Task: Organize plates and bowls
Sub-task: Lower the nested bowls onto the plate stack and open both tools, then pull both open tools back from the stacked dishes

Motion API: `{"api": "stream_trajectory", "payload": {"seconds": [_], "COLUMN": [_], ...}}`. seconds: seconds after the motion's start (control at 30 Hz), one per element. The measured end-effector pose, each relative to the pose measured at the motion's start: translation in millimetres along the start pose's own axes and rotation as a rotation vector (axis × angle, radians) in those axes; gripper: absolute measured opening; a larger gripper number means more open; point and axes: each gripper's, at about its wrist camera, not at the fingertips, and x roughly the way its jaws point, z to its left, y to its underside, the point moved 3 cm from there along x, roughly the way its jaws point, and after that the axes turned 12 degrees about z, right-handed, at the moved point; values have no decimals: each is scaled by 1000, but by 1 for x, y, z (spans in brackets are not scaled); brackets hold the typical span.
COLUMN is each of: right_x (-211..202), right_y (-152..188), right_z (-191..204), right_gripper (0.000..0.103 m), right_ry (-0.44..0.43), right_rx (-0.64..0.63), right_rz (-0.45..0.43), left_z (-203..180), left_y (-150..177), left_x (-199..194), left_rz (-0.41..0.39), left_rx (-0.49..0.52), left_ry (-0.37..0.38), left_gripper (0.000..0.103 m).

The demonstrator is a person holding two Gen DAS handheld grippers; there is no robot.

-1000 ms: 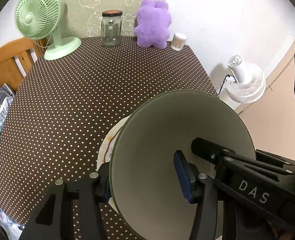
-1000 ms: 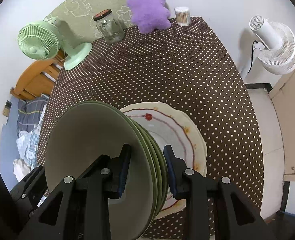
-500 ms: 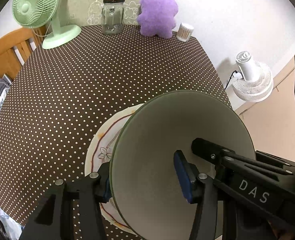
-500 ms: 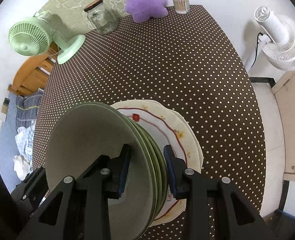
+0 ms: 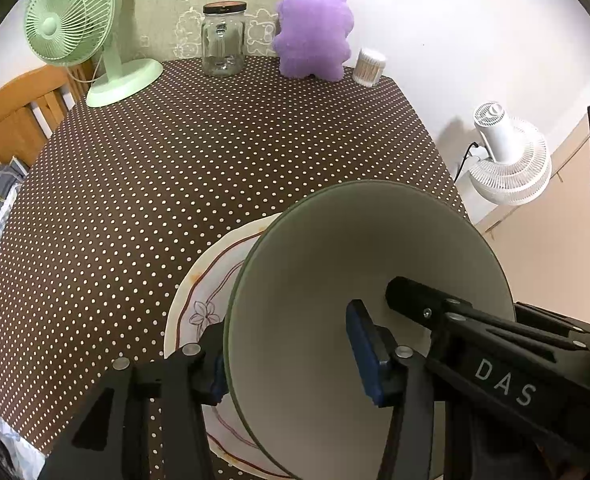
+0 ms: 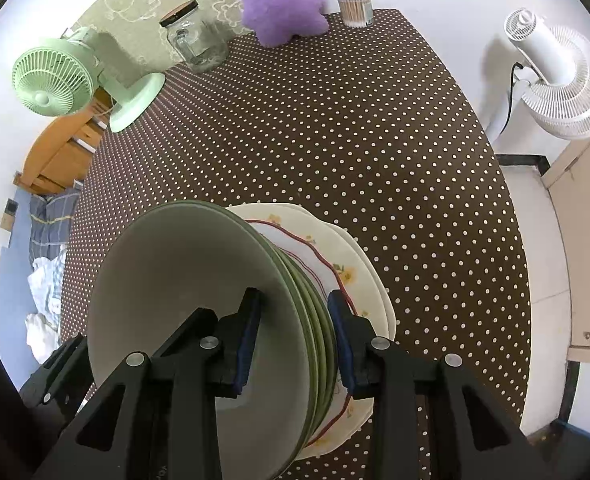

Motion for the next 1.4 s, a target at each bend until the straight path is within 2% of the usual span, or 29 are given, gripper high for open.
{"api": "stream_trajectory", "payload": {"seconds": [0.2,0.23,0.37,0.53,0.77,0.9,1.0,1.2,1.4], "right_x": [-11,-13,-27,-51,-84,-93,-95,-83,-69], "right_y": [8,10,20,32,59,78,99,140,177], "right_z": [1,0,1,8,41,68,88,121,136], "right_gripper": [38,41,68,74,76,76,76,76,76], "right_ry": [46,56,134,193,245,241,238,247,255], "right_rx": [-25,-26,-31,-14,7,36,51,35,20], "right_rz": [-46,-54,-126,-222,-371,-430,-469,-521,-546], "left_z": [2,3,6,16,50,74,91,127,149], "left_y": [8,9,17,23,39,53,63,93,118], "left_x": [-10,-12,-21,-40,-85,-111,-122,-129,-127], "left_rz": [-22,-22,-30,-81,-225,-328,-377,-415,-431], "left_rx": [-8,-7,8,32,63,76,86,130,105], "left_ry": [-24,-25,-24,-28,-64,-84,-94,-129,-122], "left_gripper": [77,80,85,90,94,96,98,99,100]}}
